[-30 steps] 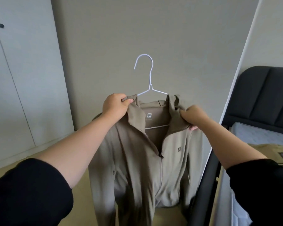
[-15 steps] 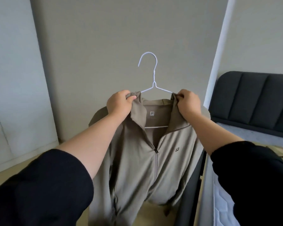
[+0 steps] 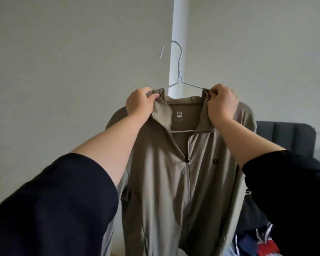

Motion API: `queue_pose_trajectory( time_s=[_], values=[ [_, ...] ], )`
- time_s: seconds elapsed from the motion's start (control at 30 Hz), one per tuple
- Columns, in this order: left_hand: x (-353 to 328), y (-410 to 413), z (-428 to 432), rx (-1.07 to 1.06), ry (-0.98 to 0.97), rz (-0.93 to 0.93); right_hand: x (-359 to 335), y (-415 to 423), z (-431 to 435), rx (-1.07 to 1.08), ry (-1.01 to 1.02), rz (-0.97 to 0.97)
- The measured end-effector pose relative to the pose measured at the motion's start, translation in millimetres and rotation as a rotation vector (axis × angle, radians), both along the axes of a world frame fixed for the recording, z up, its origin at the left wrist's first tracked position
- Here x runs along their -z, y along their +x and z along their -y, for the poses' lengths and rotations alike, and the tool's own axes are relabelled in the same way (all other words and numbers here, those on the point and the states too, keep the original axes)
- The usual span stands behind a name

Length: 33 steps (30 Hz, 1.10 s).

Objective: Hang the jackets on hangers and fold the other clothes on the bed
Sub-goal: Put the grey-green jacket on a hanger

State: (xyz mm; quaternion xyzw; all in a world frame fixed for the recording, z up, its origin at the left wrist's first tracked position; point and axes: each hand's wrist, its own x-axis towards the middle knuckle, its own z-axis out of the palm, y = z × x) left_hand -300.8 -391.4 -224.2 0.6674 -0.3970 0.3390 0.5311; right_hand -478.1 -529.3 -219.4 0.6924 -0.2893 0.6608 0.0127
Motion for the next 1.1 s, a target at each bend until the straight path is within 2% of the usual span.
queue_pose_trajectory(
  time_s=[0.2, 0.33, 0.67, 0.8, 0.87, 0.93, 0.97, 1.03, 1.1],
  values=[
    [-4.1, -79.0, 27.1, 0.17, -0.006, 0.025, 0.5, -93.5, 5.6, 0.164, -0.093, 0.106],
    [44.6, -103.9, 53.0, 0.258, 0.052, -0.053, 47.6, -122.9, 25.1, 0.25, -0.131, 0.09],
    [265.8, -97.9, 127.3, 0.288, 0.54, -0.234, 284.0, -116.6, 104.9, 0.28, 0.249, -0.281],
    [339.2, -76.9, 156.4, 0.149, 0.751, -0.23, 361.1, -105.4, 133.8, 0.281, 0.401, -0.493],
    [369.5, -66.4, 168.8, 0.102, 0.846, -0.291, 393.3, -98.2, 146.8, 0.287, 0.43, -0.603],
    [398.3, -61.6, 180.4, 0.088, 0.985, -0.245, 420.3, -89.3, 160.2, 0.325, 0.442, -0.706],
    [412.2, -59.8, 186.0, 0.094, 1.023, -0.239, 431.4, -84.9, 166.8, 0.342, 0.455, -0.756],
    [435.4, -56.2, 197.5, 0.142, 1.0, -0.349, 450.2, -77.1, 180.4, 0.345, 0.495, -0.815],
    [456.1, -51.9, 211.0, 0.222, 0.938, -0.467, 465.1, -70.0, 193.1, 0.3, 0.578, -0.777]
  ],
)
